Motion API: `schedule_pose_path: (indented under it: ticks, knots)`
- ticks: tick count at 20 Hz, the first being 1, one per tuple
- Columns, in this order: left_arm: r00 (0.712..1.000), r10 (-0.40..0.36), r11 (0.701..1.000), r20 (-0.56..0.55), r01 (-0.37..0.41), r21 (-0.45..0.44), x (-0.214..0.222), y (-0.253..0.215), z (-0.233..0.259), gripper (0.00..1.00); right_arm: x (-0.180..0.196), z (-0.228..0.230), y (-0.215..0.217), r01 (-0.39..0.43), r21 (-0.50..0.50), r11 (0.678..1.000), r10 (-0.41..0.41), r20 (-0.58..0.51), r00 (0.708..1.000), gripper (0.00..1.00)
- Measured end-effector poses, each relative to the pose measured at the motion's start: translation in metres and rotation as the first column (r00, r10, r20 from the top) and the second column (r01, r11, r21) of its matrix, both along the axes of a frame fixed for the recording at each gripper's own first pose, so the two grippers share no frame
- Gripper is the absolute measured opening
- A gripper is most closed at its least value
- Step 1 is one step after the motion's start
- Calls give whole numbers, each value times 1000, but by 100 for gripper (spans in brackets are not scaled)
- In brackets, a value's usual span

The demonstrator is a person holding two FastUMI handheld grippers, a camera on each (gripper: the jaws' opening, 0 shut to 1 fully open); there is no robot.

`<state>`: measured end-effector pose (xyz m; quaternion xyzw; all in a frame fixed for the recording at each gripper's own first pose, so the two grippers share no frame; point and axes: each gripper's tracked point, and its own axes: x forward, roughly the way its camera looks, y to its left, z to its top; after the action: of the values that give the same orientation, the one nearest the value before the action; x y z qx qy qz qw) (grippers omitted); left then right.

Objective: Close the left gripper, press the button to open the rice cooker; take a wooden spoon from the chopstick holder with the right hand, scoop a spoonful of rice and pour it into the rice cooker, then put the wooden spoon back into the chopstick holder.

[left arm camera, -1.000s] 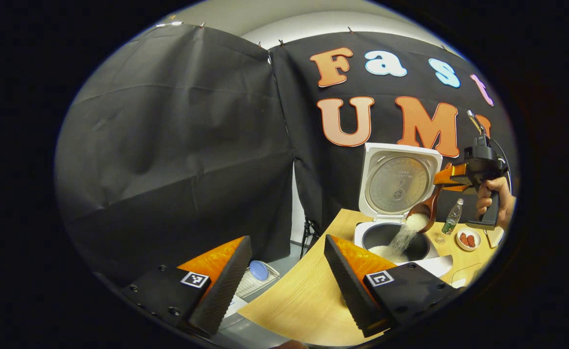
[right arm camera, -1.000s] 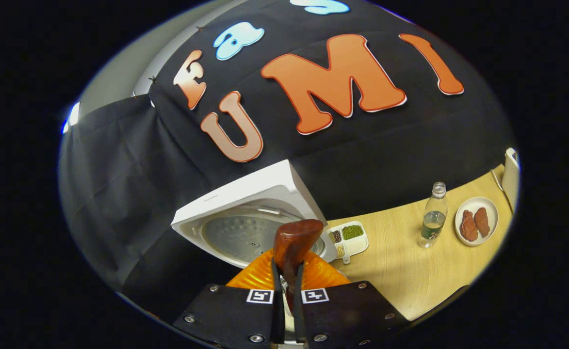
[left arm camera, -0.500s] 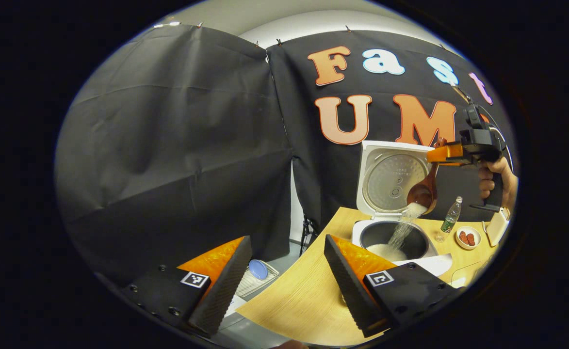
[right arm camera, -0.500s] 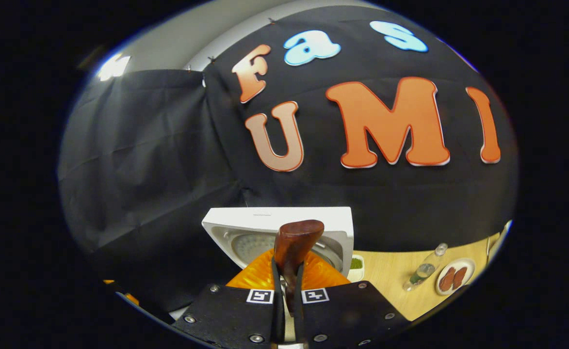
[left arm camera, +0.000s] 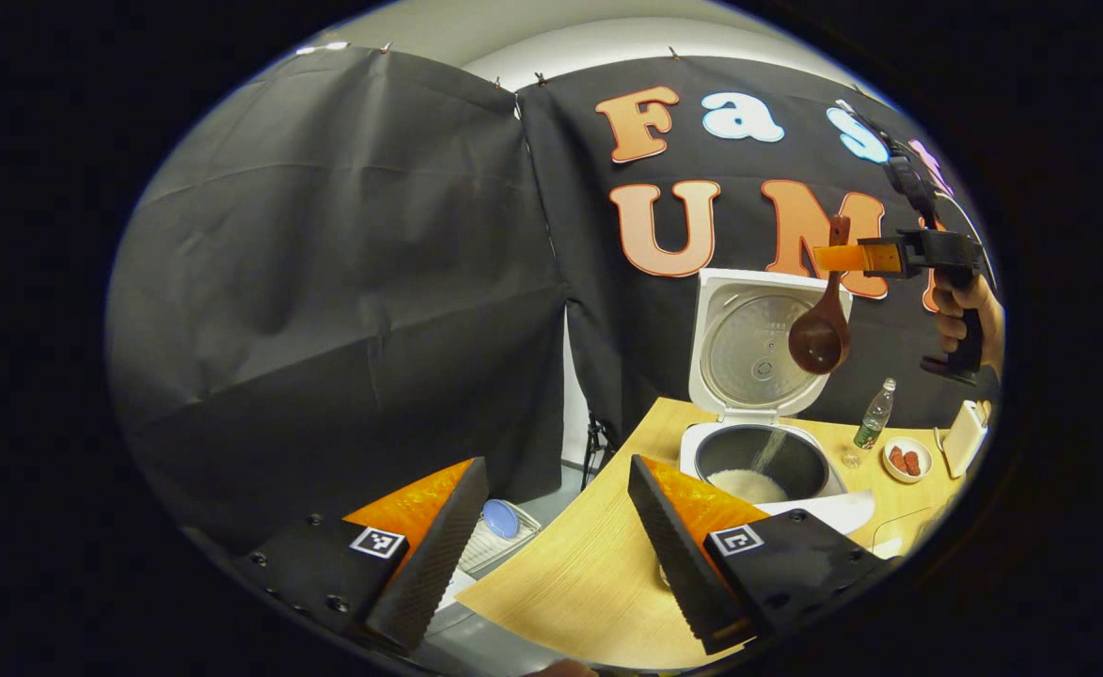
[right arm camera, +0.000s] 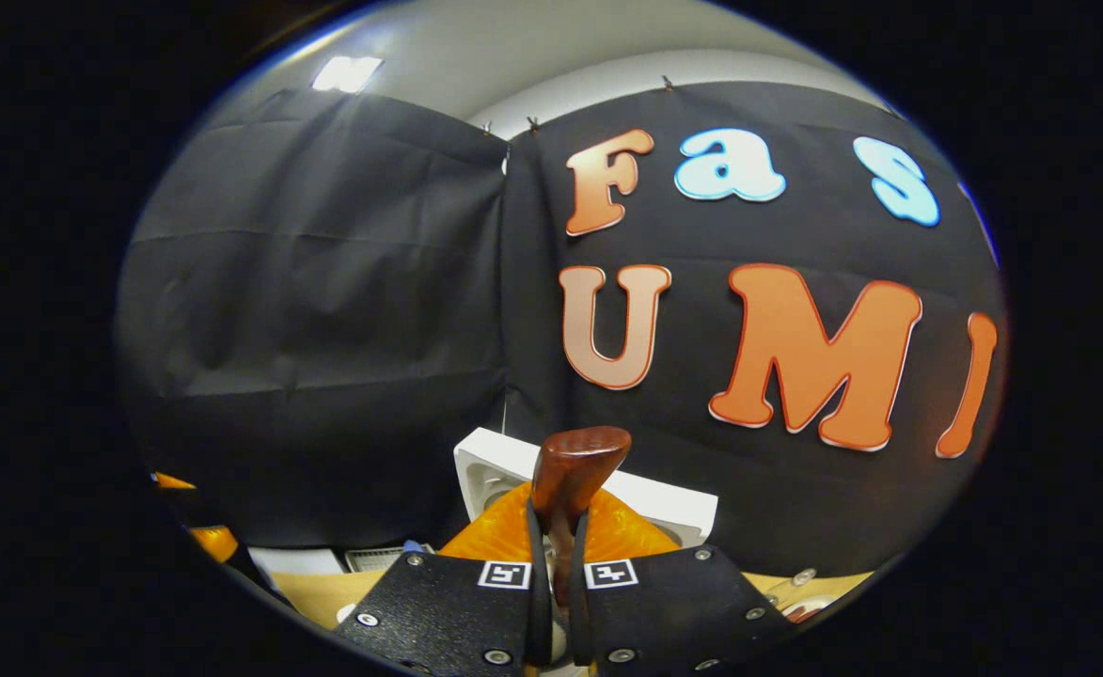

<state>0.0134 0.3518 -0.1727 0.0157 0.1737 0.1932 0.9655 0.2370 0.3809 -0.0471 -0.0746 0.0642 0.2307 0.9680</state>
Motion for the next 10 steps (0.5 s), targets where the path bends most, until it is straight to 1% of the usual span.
schedule_pose_path:
  ticks: [1, 3, 4, 6, 7, 8, 10]
  knots:
    - [1000, -6, 1000, -4, 6, 5, 0, 0, -3, 100, -2, -1, 0, -4, -24, 1000, 4, 23, 1000, 7]
    - [1000, -21, 1000, -9, 21, 7, 1, -3, -2, 100, -3, -8, -2, -6, -30, 1000, 6, 15, 1000, 7]
    - [1000, -27, 1000, -5, 27, 9, 0, -5, -1, 100, -5, -12, -7, -1, -7, 1000, 1, -7, 1000, 7]
    - [1000, -25, 999, -7, 25, 26, 0, -8, 1, 100, -16, -18, -25, 27, 83, 996, -21, -69, 997, 7]
    - [1000, -16, 999, -5, 16, 31, -2, -12, 2, 98, -22, -19, -39, 44, 135, 990, -31, -104, 994, 7]
    - [1000, -8, 1000, 1, 8, 24, -4, -20, 3, 100, -28, -21, -57, 65, 185, 981, -40, -135, 990, 7]
    - [1000, -17, 1000, -2, 17, -9, -5, -50, 1, 100, -38, -24, -97, 117, 223, 968, -79, -173, 982, 7]
